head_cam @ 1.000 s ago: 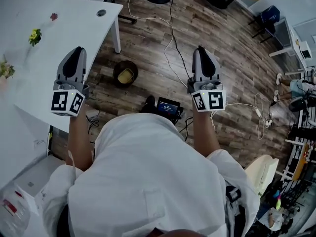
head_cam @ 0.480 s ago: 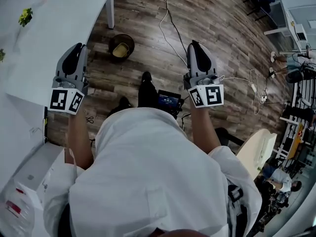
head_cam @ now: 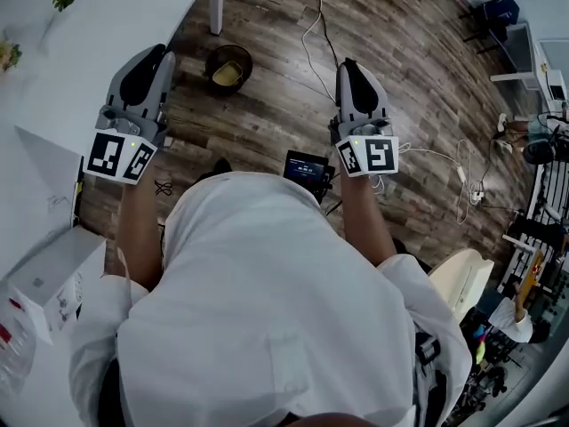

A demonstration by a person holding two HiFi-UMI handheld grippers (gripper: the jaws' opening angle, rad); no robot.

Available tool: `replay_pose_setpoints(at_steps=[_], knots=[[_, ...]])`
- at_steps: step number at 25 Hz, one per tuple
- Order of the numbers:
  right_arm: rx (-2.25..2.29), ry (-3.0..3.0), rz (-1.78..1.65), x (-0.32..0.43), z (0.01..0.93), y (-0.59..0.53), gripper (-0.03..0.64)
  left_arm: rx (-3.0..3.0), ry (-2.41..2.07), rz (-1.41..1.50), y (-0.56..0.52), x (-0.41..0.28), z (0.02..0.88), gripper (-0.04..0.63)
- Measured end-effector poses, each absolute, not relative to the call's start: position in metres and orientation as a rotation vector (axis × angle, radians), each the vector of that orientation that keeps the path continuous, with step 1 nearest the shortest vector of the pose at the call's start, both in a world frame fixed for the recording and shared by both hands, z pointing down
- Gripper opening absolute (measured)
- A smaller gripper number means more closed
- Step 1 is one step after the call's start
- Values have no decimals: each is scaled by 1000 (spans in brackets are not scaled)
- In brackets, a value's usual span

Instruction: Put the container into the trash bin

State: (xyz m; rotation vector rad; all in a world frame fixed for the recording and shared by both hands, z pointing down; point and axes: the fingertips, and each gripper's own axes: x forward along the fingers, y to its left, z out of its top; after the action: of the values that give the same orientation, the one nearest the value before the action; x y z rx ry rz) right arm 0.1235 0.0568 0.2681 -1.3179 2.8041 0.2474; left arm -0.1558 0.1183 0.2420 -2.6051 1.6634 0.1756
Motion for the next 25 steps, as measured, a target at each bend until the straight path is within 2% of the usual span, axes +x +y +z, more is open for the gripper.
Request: replay_pose_setpoints(at_steps=[10, 16, 25], knots=[[-1280, 2683, 70, 210, 253, 67, 55, -2685, 1633, 33, 122, -48, 260, 43], [-1234, 2773, 172, 235, 271, 86, 55, -2666, 1737, -29, 135, -20, 282, 43], [-1198, 2843, 22, 267, 318, 113, 55, -2685, 1769, -207, 175, 17, 308, 43]])
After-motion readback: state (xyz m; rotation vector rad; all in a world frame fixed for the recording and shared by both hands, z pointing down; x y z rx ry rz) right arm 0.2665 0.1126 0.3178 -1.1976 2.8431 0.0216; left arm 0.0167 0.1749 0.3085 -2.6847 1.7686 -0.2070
